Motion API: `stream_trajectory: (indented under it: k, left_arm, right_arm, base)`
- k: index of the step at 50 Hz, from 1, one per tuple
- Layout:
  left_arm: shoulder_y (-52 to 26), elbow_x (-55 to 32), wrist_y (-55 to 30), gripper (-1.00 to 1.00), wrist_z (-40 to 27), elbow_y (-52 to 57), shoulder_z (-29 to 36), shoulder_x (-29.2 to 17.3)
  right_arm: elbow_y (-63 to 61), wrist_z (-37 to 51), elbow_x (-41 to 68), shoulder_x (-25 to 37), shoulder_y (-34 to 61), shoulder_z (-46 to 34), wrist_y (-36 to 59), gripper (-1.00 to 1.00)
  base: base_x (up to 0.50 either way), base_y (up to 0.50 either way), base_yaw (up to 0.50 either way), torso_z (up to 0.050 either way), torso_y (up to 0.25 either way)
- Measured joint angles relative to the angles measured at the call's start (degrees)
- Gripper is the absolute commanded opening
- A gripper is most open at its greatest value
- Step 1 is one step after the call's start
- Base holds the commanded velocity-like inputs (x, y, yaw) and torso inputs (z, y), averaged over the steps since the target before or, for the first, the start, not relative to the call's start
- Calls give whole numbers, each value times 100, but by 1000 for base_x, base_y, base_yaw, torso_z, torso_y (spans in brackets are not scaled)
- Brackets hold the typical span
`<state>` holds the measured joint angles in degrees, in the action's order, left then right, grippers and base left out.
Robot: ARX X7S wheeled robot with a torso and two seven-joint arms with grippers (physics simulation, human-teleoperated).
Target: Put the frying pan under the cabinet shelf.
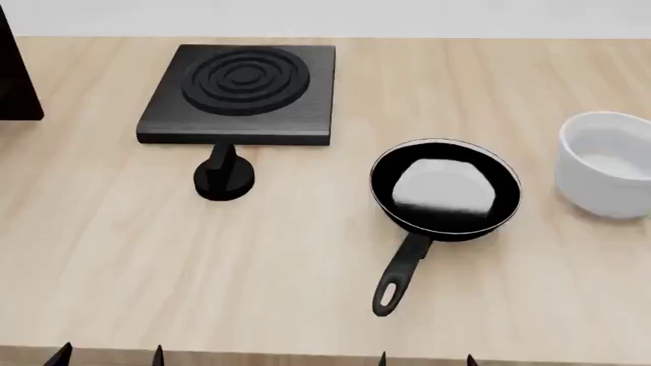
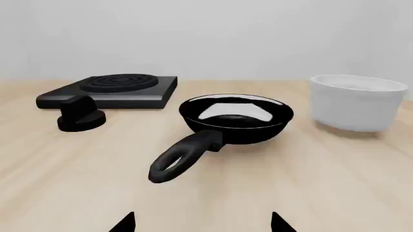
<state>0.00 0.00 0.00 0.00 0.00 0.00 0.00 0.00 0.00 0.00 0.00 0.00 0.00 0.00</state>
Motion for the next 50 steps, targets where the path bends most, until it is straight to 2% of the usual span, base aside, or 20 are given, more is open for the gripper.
stream_trajectory:
  k: [6, 16, 27, 35, 39, 44, 50]
  left_arm:
    - [-162, -142, -137, 100, -178, 23, 166, -176]
    - [-1060, -237, -1628, 100, -285, 685, 277, -556]
    - [-2297, -508, -3499, 100, -244, 1559, 229, -823]
    - [-3284, -653, -4764, 100, -189, 2056, 250, -1026]
    - [-3807, -724, -5338, 100, -154, 2247, 256, -1106]
    - [-4422, -805, -5952, 100, -120, 2439, 267, -1172]
    - [-5011, -906, -6561, 100, -95, 2660, 290, -1210]
  right_arm:
    - [-232, 192, 110, 183, 46, -116, 302, 100]
    - [-1964, 252, 267, 833, 549, -16, 2726, 100]
    - [-3306, 5, 437, 1560, 2258, -303, 5845, 100]
    - [-3583, -214, 657, 1892, 3835, -510, 7509, 100]
    - [-3504, 28, 1161, 2054, 4530, -571, 7999, 100]
    - [-3329, 787, 2264, 2318, 5271, -606, 8389, 100]
    - [-3147, 1693, 3445, 2619, 5917, -661, 8648, 100]
  base:
    - [0, 0, 0, 0, 0]
    - [0, 0, 0, 0, 0]
    - [0, 0, 0, 0, 0]
    - [0, 0, 0, 0, 0]
    - [0, 0, 0, 0, 0]
    - [0, 0, 0, 0, 0]
    - [129, 467, 0, 0, 0]
